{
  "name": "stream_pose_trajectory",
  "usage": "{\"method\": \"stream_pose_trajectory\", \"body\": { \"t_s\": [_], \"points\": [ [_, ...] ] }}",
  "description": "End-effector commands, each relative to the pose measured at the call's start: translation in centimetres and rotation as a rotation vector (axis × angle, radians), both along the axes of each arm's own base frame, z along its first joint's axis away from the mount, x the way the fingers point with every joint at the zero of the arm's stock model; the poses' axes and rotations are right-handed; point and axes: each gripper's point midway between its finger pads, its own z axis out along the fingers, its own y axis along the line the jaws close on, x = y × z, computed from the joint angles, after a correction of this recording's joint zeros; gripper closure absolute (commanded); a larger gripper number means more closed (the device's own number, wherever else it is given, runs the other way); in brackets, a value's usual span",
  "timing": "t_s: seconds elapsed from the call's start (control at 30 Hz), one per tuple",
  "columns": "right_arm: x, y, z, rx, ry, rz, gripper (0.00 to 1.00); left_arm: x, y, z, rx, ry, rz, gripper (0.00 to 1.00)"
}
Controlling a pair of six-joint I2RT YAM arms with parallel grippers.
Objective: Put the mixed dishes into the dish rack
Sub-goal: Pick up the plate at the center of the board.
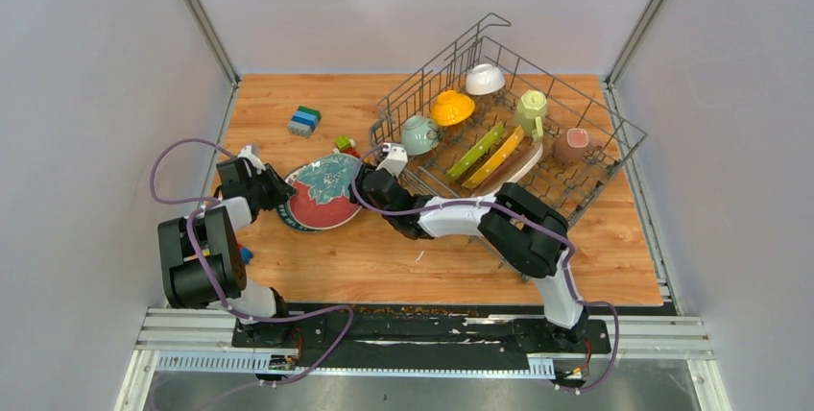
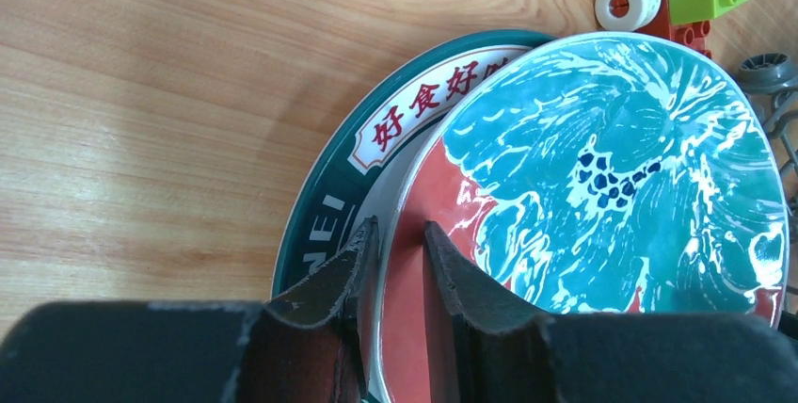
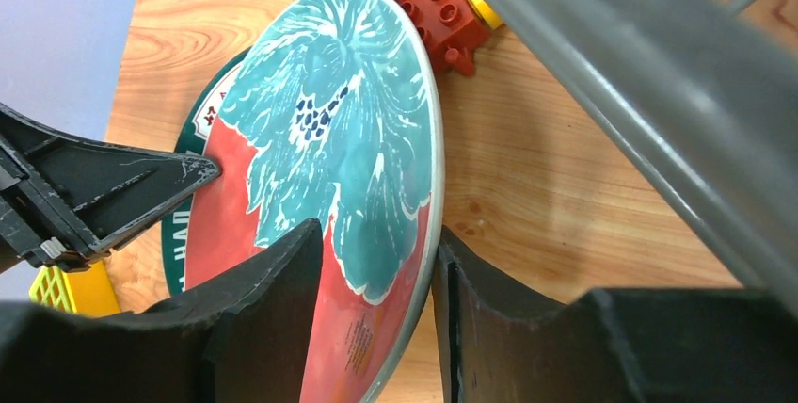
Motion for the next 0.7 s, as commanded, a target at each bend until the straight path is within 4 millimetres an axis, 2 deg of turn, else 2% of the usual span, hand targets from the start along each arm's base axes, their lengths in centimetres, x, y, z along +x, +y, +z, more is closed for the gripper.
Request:
{"method": "stream_pose_trajectory", "body": {
  "t_s": [0.0, 0.07, 0.17, 0.23, 0.3, 0.37, 0.43, 0.5, 0.67],
  "points": [
    [-5.0, 6.1, -0.5, 0.155, 0.114, 0.289, 0.54, -1.0, -3.7, 0.5, -0.135, 0.023, -0.118, 0.71],
    [-4.3, 5.5, -2.5, 0.063, 0.178, 0.22, 0.56, -0.9, -3.7, 0.6, -0.135, 0.021, -0.119, 0.72],
    [-4.3, 5.3, -2.9, 0.047, 0.16, 0.215, 0.59, -1.0, -3.6, 0.6, -0.133, 0.021, -0.117, 0.72],
    [-4.5, 5.5, -2.4, 0.071, 0.128, 0.24, 0.65, -0.9, -3.6, 0.6, -0.132, 0.022, -0.116, 0.72],
    [-4.6, 5.7, -1.9, 0.064, 0.105, 0.25, 0.67, -1.0, -3.6, 0.6, -0.132, 0.024, -0.115, 0.72],
    [-4.9, 6.1, -1.2, 0.049, 0.055, 0.284, 0.65, -1.0, -3.6, 0.6, -0.131, 0.025, -0.113, 0.72],
    [-5.5, 6.7, -0.4, 0.042, 0.013, 0.325, 0.57, -0.9, -3.6, 0.7, -0.132, 0.022, -0.113, 0.72],
    [-5.9, 7.1, 0.0, 0.033, -0.004, 0.336, 0.54, -0.9, -3.6, 0.6, -0.134, 0.022, -0.114, 0.73],
    [-6.2, 7.3, 0.9, 0.045, -0.019, 0.345, 0.64, -1.0, -3.8, 0.8, -0.14, 0.019, -0.121, 0.75]
  ]
}}
